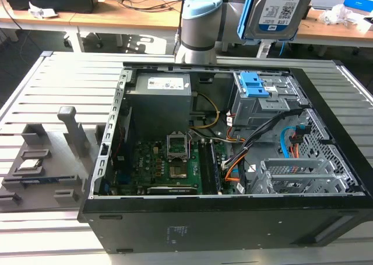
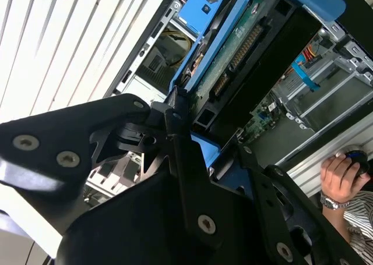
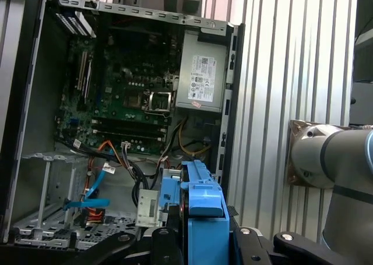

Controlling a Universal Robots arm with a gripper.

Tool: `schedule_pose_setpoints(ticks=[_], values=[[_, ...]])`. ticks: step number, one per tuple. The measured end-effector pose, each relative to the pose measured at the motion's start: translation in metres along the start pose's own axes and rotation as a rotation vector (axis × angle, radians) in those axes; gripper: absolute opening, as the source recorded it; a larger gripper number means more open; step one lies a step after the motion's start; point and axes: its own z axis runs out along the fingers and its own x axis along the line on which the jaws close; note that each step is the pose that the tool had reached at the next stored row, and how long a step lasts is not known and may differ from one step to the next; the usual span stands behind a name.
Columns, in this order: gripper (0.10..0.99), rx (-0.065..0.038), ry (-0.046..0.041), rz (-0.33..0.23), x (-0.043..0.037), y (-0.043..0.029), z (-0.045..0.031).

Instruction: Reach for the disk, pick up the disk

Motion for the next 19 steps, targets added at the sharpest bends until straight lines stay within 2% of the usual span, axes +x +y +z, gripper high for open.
schedule_pose_setpoints(ticks=[6, 19], values=[[0.365, 0.000, 0.0003, 0.000, 0.0009, -0.0082, 0.0004], [0.365, 0.000, 0.0007, 0.000, 0.0045, -0.0079, 0.0010]])
